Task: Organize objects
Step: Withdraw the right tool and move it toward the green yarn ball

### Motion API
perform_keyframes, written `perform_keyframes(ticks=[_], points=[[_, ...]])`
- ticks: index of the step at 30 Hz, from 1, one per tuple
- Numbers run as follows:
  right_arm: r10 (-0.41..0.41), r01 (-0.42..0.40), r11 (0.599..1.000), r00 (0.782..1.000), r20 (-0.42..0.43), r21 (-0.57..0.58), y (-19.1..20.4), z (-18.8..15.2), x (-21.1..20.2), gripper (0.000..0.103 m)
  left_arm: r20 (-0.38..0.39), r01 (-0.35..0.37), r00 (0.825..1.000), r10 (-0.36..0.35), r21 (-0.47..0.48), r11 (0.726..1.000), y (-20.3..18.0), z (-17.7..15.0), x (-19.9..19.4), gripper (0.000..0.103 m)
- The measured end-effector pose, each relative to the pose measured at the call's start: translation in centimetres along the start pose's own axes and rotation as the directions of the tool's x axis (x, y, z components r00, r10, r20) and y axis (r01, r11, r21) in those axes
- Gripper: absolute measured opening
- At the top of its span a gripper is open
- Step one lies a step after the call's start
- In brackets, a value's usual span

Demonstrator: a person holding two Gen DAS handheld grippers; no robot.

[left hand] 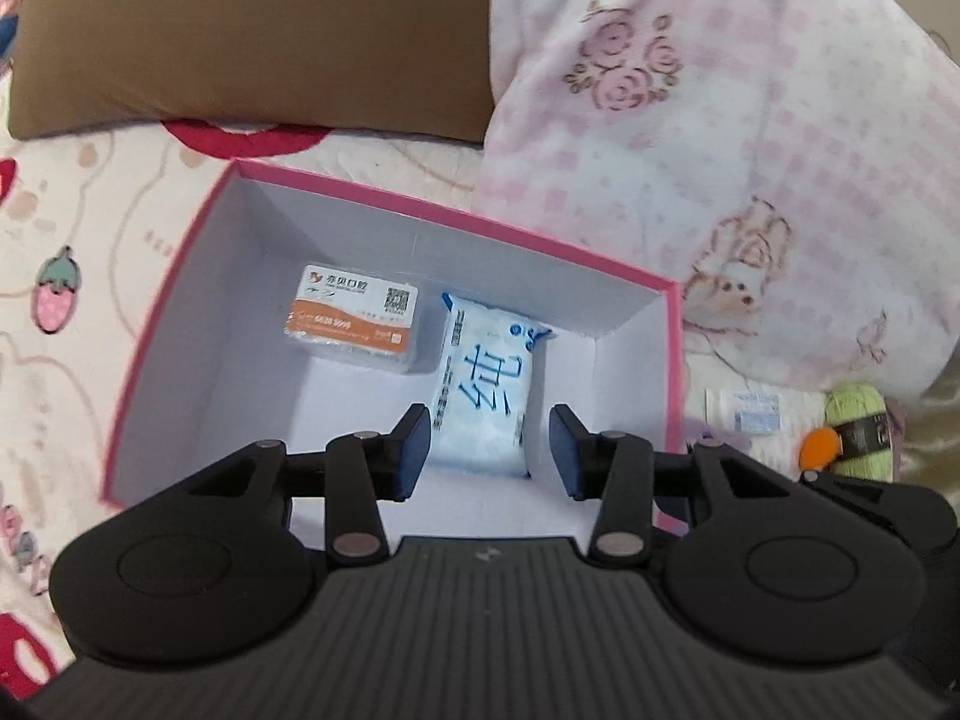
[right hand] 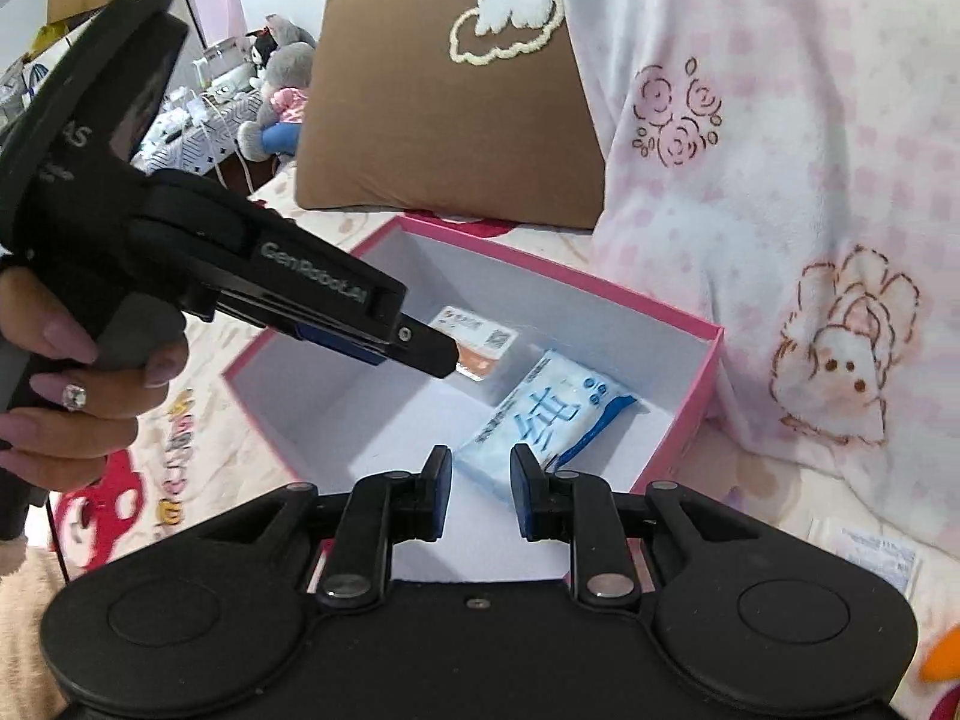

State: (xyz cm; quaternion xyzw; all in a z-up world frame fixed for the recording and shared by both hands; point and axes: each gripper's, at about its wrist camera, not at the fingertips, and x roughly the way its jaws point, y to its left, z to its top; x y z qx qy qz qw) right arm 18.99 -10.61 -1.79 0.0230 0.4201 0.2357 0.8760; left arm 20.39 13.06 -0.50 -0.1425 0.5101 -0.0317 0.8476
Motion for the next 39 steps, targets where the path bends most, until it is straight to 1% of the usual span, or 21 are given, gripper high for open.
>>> perform_keyframes(ticks=[1,3,4,6,7,10,12,14,16,18,19,21,22,25,26,28,30,32,35,39], points=[[-0.005,0.005,1.0,1.0,0.006,-0.012,0.3,0.0,-0.7,0.026,-0.001,-0.005,1.0,0.005,0.014,1.0,-0.5,-0.3,-0.7,0.043],[-0.021,0.022,0.999,1.0,0.019,-0.04,1.0,0.0,-1.9,0.031,-0.004,0.006,1.0,-0.006,0.042,0.999,-1.2,-0.7,-2.0,0.043],[-0.029,0.03,0.998,0.999,0.022,-0.046,1.2,0.0,-2.3,0.032,-0.018,0.024,1.0,-0.023,0.038,0.999,-1.6,-0.9,-2.5,0.043],[-0.022,0.023,0.999,0.999,0.03,-0.038,1.6,-0.3,-3.8,0.036,-0.05,0.079,0.996,-0.079,-0.012,0.997,-2.1,-1.8,-3.7,0.043],[-0.021,0.021,0.999,0.999,0.035,-0.027,1.9,-0.6,-4.9,0.036,-0.048,0.097,0.994,-0.097,0.001,0.995,-2.7,-2.2,-4.2,0.044],[-0.008,0.008,1.0,0.999,0.038,-0.007,2.0,-1.1,-7.4,0.042,-0.036,0.057,0.998,-0.054,0.067,0.996,-4.8,-3.3,-5.8,0.044],[-0.021,0.022,0.999,0.999,0.049,-0.025,2.2,-1.5,-9.2,0.047,-0.042,0.059,0.998,-0.055,0.102,0.993,-5.7,-3.8,-7.2,0.044],[-0.018,0.019,1.0,0.998,0.055,-0.015,2.2,-2.0,-10.8,0.047,-0.06,0.059,0.997,-0.052,0.113,0.992,-6.6,-4.2,-8.5,0.044],[-0.011,0.012,1.0,0.998,0.056,-0.015,2.2,-2.5,-12.5,0.048,-0.068,0.034,0.997,-0.025,0.127,0.991,-7.4,-4.6,-9.8,0.044],[-0.03,0.032,0.999,0.998,0.048,-0.037,2.3,-2.9,-14.4,0.05,-0.063,-0.003,0.998,0.012,0.139,0.99,-8.5,-5.1,-11.4,0.046],[-0.041,0.044,0.998,0.998,0.045,-0.049,2.4,-3.1,-15.4,0.051,-0.071,-0.007,0.997,0.017,0.133,0.991,-8.9,-5.3,-12.1,0.051],[-0.068,0.07,0.996,0.997,0.033,-0.056,2.2,-3.4,-17.2,0.054,-0.075,0.018,0.997,-0.008,0.132,0.991,-10.0,-5.6,-13.6,0.052],[-0.078,0.08,0.995,0.996,0.03,-0.054,2.0,-3.6,-18.3,0.054,-0.072,0.017,0.997,-0.007,0.141,0.99,-10.7,-5.9,-14.3,0.052],[-0.117,0.117,0.992,0.993,0.023,-0.04,0.8,-4.3,-20.7,0.058,-0.06,-0.011,0.998,0.025,0.228,0.974,-13.4,-6.9,-15.9,0.054],[-0.136,0.137,0.99,0.99,0.023,-0.036,0.2,-4.6,-21.5,0.058,-0.062,-0.013,0.998,0.03,0.252,0.968,-14.2,-7.1,-16.2,0.054],[-0.161,0.161,0.987,0.987,0.012,-0.021,-1.2,-5.1,-22.9,0.059,-0.053,-0.001,0.999,0.014,0.23,0.973,-15.3,-7.3,-16.7,0.054],[-0.157,0.157,0.987,0.988,0.004,-0.01,-2.7,-6.4,-24.2,0.06,-0.046,0.022,0.999,-0.012,0.215,0.976,-16.3,-7.6,-16.8,0.054],[-0.18,0.18,0.984,0.984,0.011,0.015,-4.3,-8.1,-25.2,0.06,-0.026,0.04,0.999,-0.035,0.227,0.973,-17.4,-8.0,-16.7,0.056],[-0.203,0.203,0.978,0.979,-0.02,0.035,-6.5,-10.2,-26.2,0.06,-0.007,0.063,0.998,-0.064,0.247,0.967,-19.0,-9.1,-15.6,0.057],[-0.236,0.236,0.972,0.971,-0.029,-0.001,-8.2,-11.8,-27.0,0.06,-0.034,0.114,0.993,-0.109,0.237,0.965,-20.9,-10.7,-13.1,0.057]])
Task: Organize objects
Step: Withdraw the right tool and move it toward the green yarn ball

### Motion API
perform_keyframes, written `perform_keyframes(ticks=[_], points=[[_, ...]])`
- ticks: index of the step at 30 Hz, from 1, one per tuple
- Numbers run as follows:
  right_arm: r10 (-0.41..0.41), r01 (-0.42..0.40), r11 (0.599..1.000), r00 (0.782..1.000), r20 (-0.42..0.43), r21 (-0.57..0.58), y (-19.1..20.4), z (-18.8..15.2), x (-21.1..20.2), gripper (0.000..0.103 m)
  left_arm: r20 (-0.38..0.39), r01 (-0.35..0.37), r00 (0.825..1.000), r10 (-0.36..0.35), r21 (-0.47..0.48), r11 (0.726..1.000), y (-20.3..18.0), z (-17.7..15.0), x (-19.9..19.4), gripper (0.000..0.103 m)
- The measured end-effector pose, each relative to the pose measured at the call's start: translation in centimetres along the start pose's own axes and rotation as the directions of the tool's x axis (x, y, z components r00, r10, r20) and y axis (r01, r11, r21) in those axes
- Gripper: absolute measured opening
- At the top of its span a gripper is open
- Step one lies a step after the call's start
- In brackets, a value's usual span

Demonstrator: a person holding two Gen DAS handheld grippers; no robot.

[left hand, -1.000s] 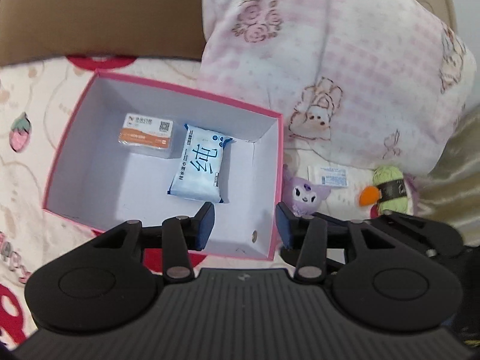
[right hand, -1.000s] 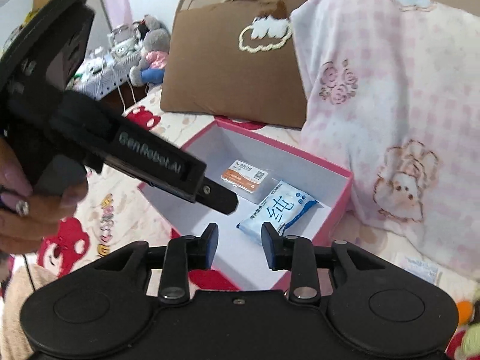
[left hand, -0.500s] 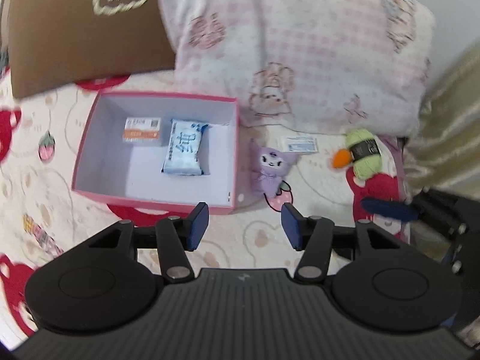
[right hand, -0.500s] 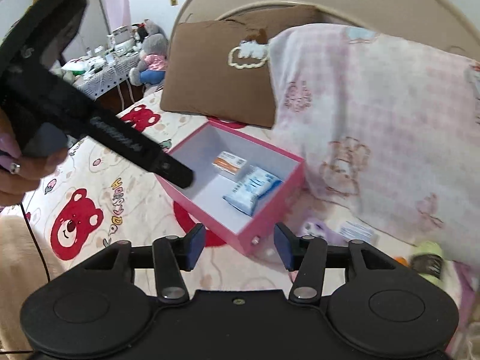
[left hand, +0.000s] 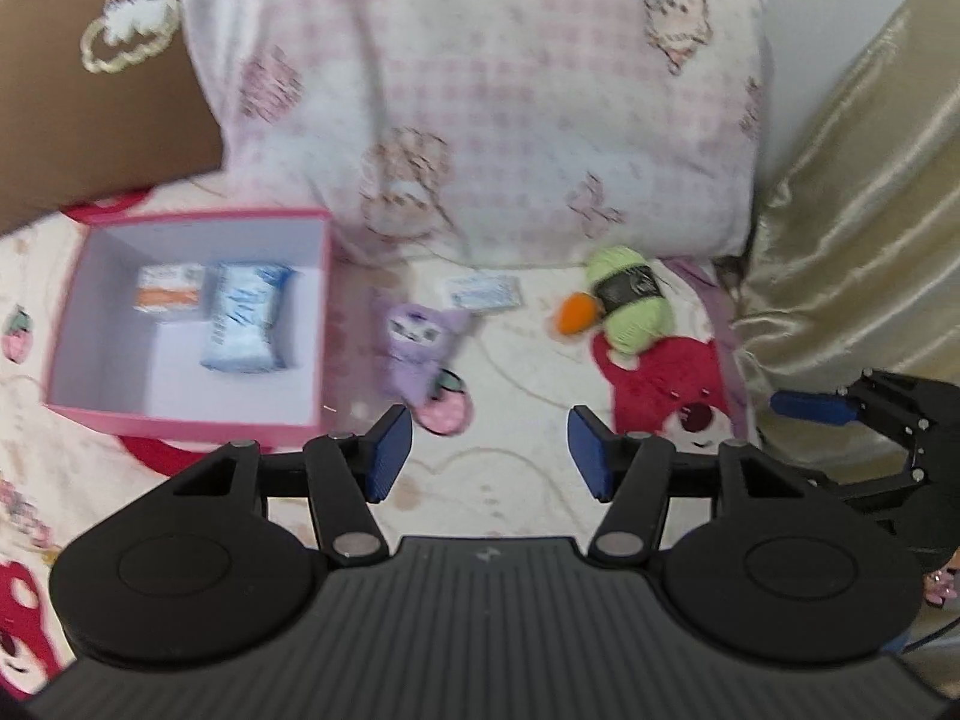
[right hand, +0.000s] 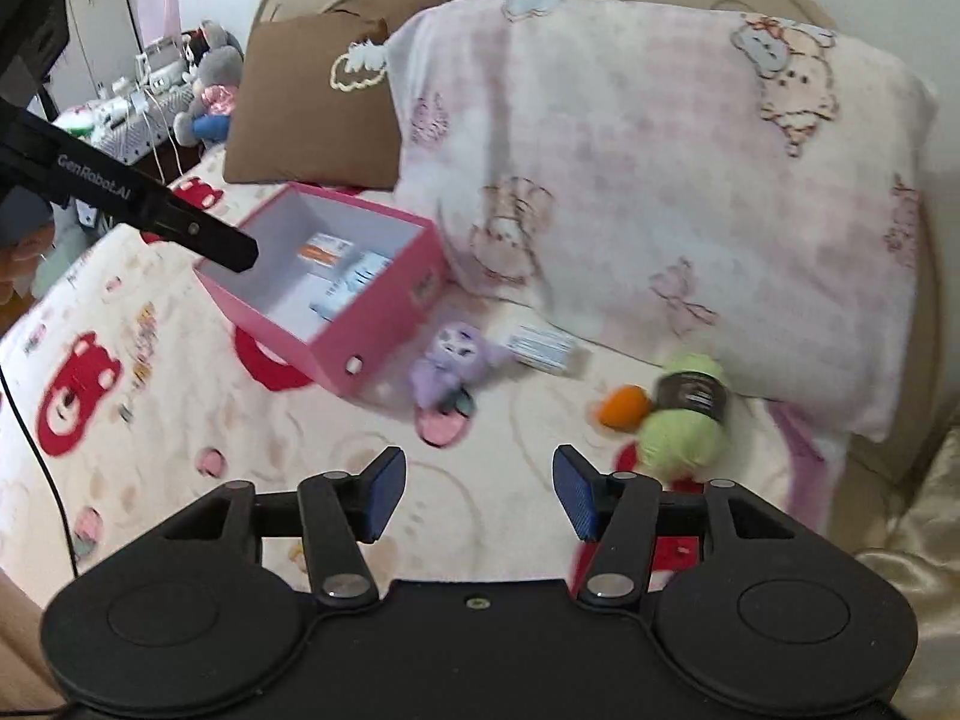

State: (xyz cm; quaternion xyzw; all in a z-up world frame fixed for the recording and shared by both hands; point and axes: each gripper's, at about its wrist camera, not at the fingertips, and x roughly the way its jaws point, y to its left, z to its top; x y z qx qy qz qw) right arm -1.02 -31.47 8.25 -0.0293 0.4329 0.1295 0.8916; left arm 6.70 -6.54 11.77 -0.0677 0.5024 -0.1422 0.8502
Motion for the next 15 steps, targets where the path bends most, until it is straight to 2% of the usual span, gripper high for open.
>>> perform_keyframes(ticks=[5,10,15], points=[[-0.007,0.004,0.998,0.999,0.048,0.059,-2.7,-1.9,-0.1,0.07,-0.024,0.063,0.998,-0.064,-0.038,0.997,-1.6,-0.6,3.3,0.057],[-0.093,0.097,0.995,0.989,0.119,-0.035,-3.6,-4.3,0.2,0.07,0.007,0.081,0.997,-0.08,-0.035,0.996,-3.3,0.5,5.8,0.057],[-0.091,0.096,0.995,0.978,0.186,-0.019,-5.4,-4.4,1.0,0.072,0.017,0.093,0.996,-0.093,-0.02,0.995,-5.1,2.4,8.5,0.057]])
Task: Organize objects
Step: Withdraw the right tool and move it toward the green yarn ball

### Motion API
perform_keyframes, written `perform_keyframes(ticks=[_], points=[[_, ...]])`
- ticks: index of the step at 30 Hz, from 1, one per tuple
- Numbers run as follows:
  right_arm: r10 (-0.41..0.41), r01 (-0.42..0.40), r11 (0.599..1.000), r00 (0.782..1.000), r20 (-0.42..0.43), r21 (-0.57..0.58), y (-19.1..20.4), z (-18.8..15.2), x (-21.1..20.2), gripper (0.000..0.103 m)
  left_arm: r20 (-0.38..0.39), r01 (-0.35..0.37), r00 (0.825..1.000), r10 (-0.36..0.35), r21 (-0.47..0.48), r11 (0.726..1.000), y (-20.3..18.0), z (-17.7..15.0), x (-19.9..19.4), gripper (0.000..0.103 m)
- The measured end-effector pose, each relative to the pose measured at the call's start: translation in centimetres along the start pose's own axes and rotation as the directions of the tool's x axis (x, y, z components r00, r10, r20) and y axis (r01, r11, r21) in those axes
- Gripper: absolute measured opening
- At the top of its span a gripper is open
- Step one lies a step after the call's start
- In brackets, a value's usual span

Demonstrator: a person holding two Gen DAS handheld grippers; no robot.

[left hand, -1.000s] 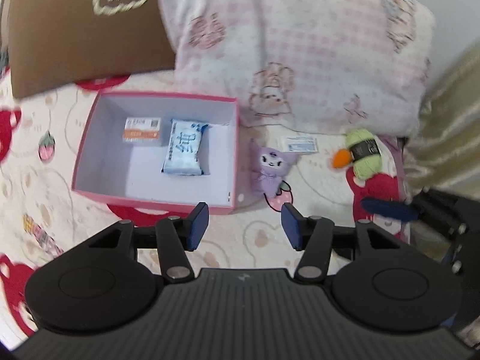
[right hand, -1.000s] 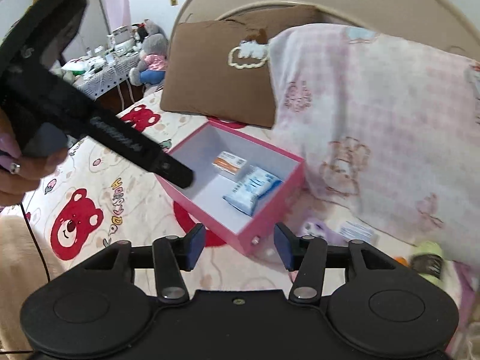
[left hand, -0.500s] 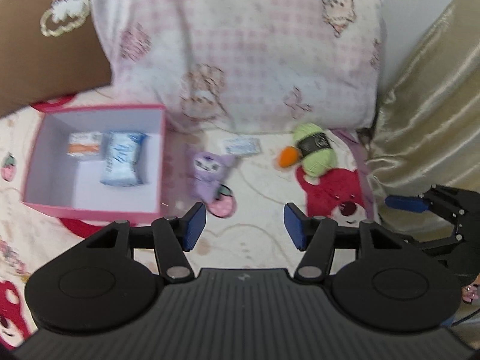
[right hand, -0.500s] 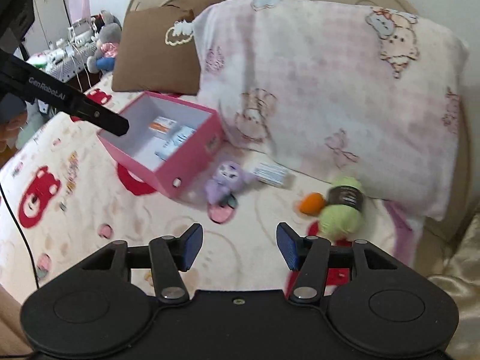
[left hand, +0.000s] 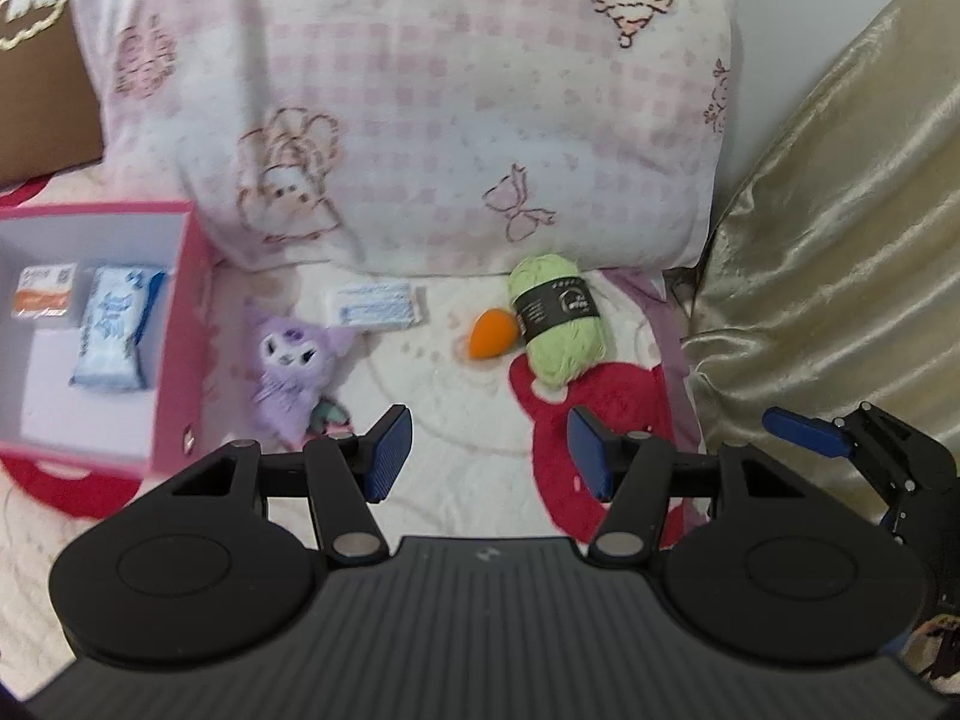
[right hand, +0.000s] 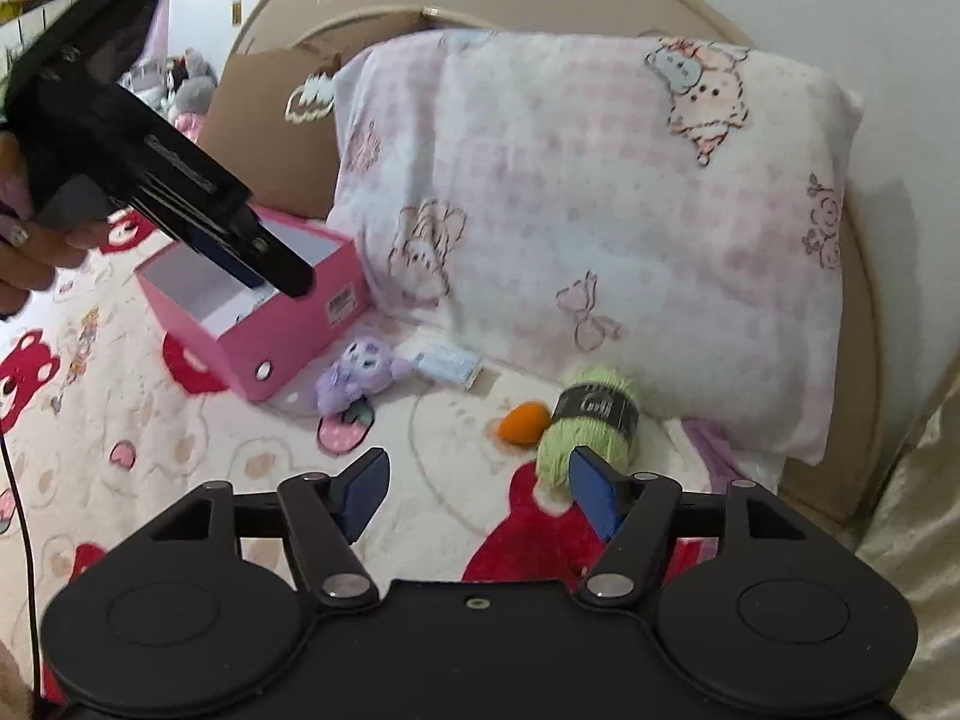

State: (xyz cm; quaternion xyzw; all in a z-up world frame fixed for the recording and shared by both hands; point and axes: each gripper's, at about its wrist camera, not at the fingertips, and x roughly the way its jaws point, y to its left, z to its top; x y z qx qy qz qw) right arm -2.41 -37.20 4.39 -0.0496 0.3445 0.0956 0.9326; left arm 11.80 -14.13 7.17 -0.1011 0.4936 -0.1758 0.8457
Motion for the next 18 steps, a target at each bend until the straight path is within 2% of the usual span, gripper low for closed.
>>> perform_keyframes(ticks=[10,13,18], points=[[-0.023,0.007,0.987,0.995,0.096,0.163,-3.5,-0.9,4.6,0.072,0.004,0.075,0.997,-0.075,0.01,0.997,-0.8,2.0,6.4,0.057],[-0.009,-0.007,0.982,0.997,0.082,0.189,-4.1,-1.3,6.6,0.072,0.02,0.108,0.994,-0.108,-0.027,0.994,-0.4,2.5,8.0,0.056],[-0.034,0.022,0.973,0.998,0.049,0.228,-4.9,-2.4,9.2,0.073,0.042,0.117,0.992,-0.115,-0.048,0.992,-0.3,2.6,10.4,0.056]])
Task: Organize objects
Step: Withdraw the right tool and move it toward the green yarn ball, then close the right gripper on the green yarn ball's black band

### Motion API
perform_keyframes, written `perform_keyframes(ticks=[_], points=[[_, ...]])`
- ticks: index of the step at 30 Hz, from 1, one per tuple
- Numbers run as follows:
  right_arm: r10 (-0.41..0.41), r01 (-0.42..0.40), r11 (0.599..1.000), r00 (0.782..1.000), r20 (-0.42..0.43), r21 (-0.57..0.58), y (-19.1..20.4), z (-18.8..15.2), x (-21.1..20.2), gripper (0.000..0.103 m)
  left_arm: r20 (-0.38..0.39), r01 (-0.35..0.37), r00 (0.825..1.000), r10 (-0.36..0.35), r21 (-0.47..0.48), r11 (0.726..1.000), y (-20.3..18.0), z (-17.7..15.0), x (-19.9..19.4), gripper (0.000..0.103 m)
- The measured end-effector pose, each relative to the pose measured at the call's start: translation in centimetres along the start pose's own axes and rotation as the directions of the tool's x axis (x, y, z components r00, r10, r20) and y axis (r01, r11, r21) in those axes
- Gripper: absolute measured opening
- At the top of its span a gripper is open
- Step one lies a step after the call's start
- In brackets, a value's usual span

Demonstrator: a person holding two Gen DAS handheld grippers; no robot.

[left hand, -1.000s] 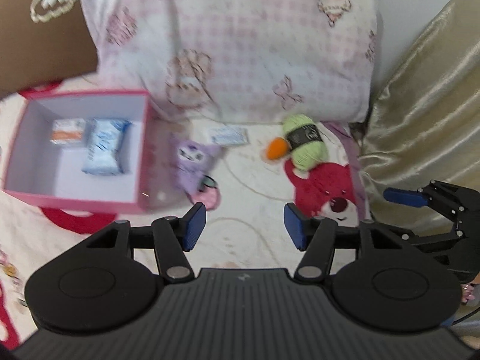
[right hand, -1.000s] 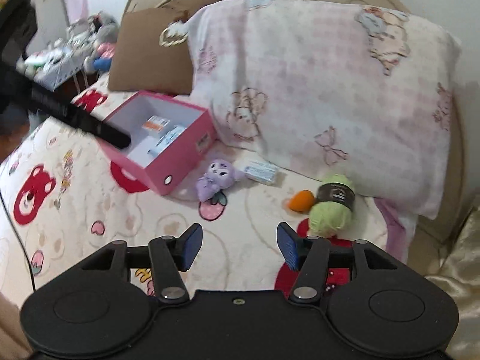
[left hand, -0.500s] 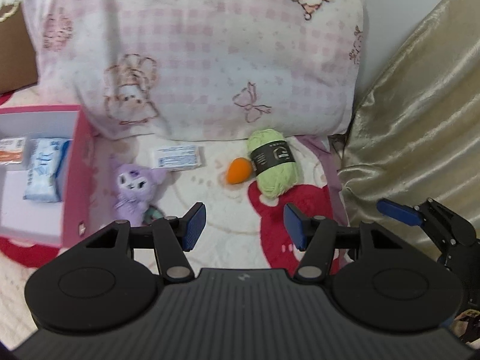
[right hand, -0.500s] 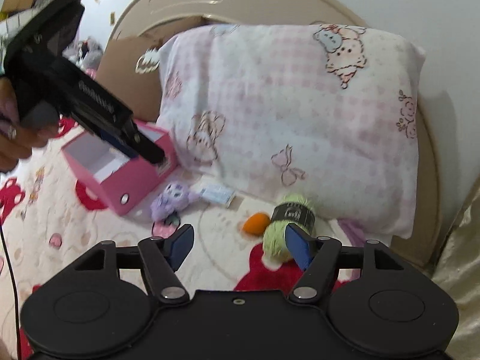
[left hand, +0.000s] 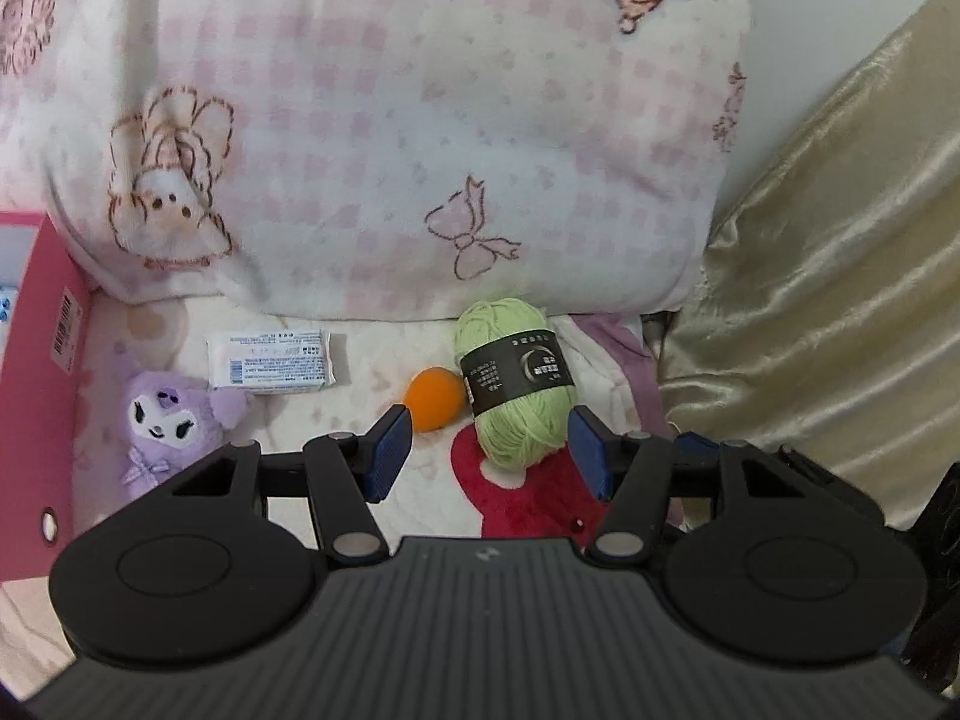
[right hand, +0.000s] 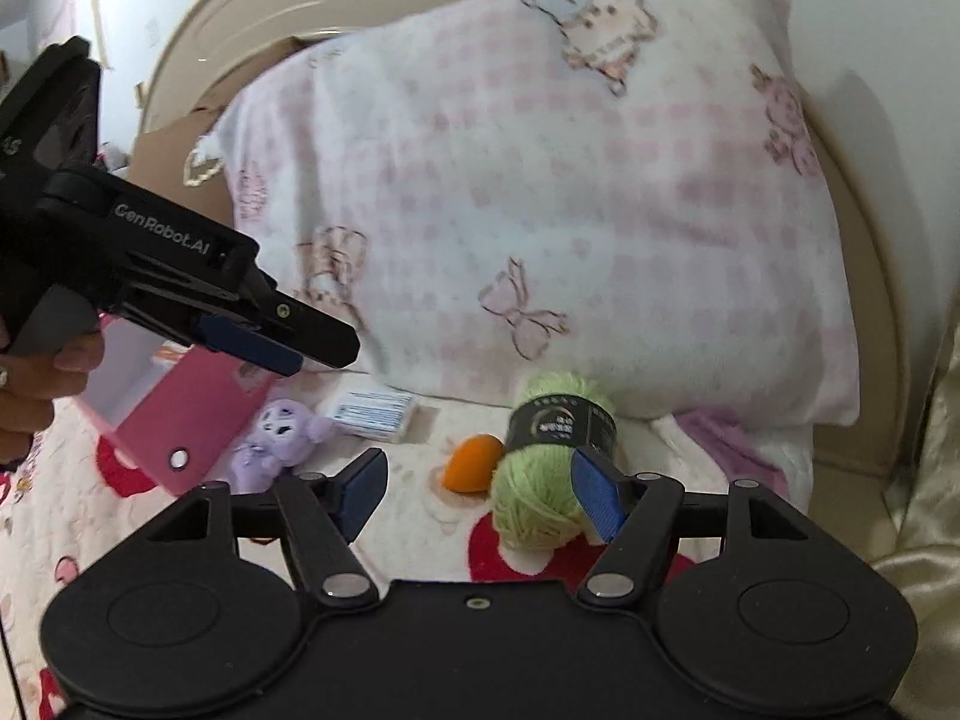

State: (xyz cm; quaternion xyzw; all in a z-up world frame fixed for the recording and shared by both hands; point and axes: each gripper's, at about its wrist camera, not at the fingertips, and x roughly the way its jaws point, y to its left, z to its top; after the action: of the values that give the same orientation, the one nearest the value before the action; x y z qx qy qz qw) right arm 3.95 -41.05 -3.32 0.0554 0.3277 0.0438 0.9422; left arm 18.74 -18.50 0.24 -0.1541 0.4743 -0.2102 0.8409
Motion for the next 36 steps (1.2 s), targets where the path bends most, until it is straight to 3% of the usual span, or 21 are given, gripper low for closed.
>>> perform_keyframes(ticks=[7,13,23,36], points=[[-0.037,0.037,0.999,0.999,-0.015,0.015,-0.1,-0.7,1.7,0.073,0.01,0.008,1.0,-0.008,-0.053,0.999,0.9,-1.0,1.2,0.056],[-0.071,0.071,0.997,0.997,-0.024,0.006,0.0,-0.6,0.7,0.073,0.014,0.017,1.0,-0.016,-0.058,0.998,0.7,-2.0,1.2,0.056],[-0.082,0.078,0.989,0.996,0.028,0.124,-0.9,-2.3,2.6,0.079,0.043,0.055,0.998,-0.056,0.043,0.998,-0.1,-2.3,3.2,0.056],[-0.102,0.099,0.994,0.992,0.07,0.039,-2.8,-4.3,7.3,0.079,0.057,0.119,0.99,-0.127,0.124,0.985,1.0,-0.8,10.0,0.056]])
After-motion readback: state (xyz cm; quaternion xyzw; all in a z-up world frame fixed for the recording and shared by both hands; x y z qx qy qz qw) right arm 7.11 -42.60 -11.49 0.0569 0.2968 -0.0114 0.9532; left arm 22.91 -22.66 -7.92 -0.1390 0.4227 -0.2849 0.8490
